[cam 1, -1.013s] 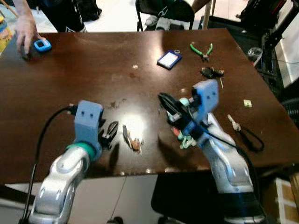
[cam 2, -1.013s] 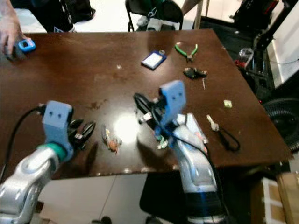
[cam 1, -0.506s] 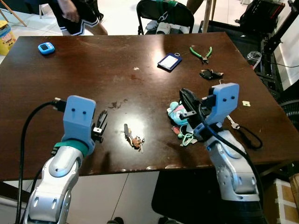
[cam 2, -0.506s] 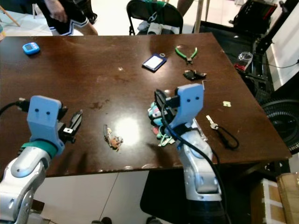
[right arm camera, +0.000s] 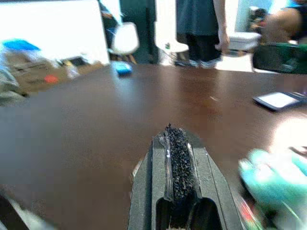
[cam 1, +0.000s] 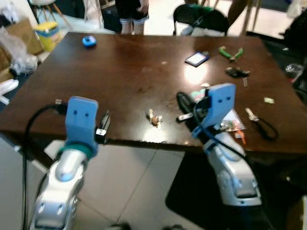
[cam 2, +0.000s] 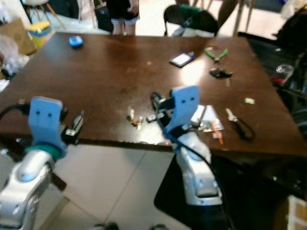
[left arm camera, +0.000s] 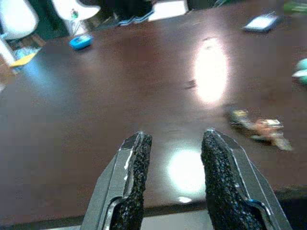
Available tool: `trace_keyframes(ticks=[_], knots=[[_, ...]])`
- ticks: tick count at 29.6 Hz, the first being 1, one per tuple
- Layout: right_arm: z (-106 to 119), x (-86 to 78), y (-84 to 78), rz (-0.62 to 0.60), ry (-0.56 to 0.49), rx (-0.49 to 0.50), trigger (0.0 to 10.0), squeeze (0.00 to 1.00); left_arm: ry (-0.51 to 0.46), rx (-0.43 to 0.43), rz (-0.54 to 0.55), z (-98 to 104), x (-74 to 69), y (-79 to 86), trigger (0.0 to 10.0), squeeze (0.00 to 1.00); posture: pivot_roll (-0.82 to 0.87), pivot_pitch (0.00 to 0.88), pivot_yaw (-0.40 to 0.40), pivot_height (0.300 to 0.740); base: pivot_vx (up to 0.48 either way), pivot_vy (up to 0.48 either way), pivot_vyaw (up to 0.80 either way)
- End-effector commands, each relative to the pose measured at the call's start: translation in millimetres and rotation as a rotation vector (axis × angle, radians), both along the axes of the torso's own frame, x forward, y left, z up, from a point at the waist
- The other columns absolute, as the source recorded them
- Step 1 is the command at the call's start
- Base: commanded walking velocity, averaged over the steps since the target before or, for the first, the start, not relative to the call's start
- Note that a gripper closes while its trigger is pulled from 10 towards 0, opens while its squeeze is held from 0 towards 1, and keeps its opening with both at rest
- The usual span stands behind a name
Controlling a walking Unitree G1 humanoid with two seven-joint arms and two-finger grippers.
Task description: Hang keys on a hook
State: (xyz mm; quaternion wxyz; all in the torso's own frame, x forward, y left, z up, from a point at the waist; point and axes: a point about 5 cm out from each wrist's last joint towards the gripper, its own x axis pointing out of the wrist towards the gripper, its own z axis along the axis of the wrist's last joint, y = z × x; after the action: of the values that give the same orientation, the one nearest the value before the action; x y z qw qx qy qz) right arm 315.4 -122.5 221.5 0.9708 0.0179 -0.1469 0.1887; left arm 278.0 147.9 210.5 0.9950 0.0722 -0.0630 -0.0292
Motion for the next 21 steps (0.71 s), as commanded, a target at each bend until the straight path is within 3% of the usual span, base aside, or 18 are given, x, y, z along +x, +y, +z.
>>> trace_keyframes(ticks=[1, 21], knots=[[-2.0, -1.6, 5.3, 0.016, 0.002, 0.001, 10.0, 0.0, 0.03, 0.012, 0.028, -7.1, -1.7, 5.5, 10.0, 0.0, -0.05, 0.079, 0.068, 0.74, -0.412, 0.0, 0.0], [-1.9, -0.1, 10.6, 0.043, -0.014, -0.059, 10.0, 0.0, 0.033, 0.002, 0.034, -7.3, -3.0, 3.9, 10.0, 0.0, -0.03, 0.084, 0.058, 0.74, -0.386, 0.0, 0.03]])
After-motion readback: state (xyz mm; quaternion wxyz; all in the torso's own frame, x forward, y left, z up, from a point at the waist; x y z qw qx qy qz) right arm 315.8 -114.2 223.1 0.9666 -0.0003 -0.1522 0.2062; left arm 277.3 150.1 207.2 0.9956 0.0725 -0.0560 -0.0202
